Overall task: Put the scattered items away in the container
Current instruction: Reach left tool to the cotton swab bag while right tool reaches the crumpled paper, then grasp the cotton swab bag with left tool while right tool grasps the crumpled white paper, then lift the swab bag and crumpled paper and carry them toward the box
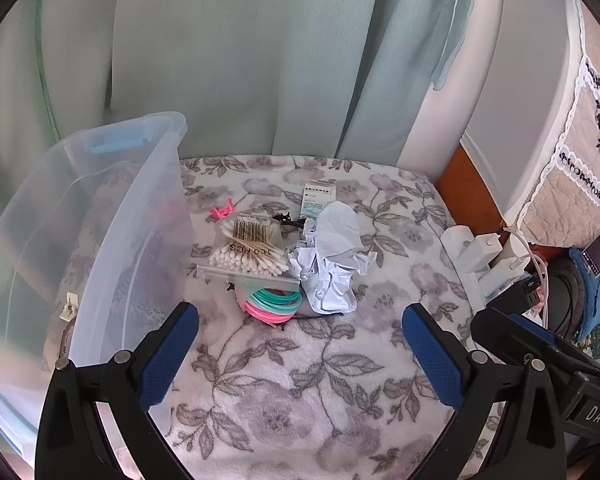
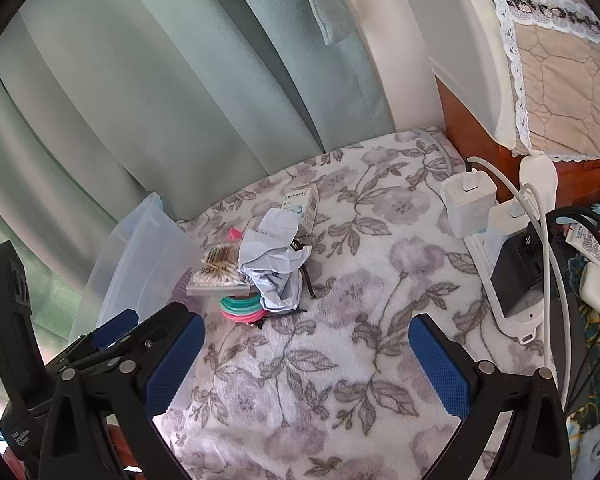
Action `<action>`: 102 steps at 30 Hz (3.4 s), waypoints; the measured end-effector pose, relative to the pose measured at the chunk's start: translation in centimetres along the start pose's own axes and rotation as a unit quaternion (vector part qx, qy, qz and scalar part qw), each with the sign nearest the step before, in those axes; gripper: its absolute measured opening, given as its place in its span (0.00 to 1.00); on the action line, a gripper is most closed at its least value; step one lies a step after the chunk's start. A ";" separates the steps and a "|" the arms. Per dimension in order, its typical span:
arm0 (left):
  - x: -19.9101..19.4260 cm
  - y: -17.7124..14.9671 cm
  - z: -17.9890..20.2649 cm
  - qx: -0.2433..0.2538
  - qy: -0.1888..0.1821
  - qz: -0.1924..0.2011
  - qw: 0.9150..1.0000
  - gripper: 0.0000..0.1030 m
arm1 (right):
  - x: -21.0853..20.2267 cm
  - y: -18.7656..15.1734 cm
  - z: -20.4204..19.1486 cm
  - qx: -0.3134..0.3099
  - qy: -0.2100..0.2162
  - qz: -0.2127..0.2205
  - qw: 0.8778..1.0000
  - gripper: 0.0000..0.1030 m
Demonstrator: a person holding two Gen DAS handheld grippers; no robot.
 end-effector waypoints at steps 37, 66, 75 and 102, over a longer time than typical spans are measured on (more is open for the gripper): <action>9.7 2.8 -5.7 -0.228 -0.036 -0.083 0.969 0.96 | 7.6 2.0 -1.4 -0.088 0.010 -0.047 0.995 0.99; 11.7 5.3 -4.5 -0.197 -0.008 -0.073 0.978 0.32 | 15.0 4.0 -3.1 -0.088 0.026 -0.091 0.992 0.58; 9.5 5.0 -3.2 -0.183 -0.023 -0.066 0.981 0.26 | 13.1 4.0 -4.0 -0.081 0.034 -0.078 0.993 0.37; -8.0 4.4 -0.9 -0.136 -0.072 0.054 0.987 0.26 | -3.0 1.8 -8.7 -0.088 0.039 0.044 0.994 0.36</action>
Point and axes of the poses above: each gripper's, at about its wrist camera, not at the fingertips, and x roughly the way its jaws point, z to its right, y to its top, the point moved 10 cm from there along x, roughly the way its jaws point, and after that the axes turned 13 degrees about -z, right-handed, at the moved point
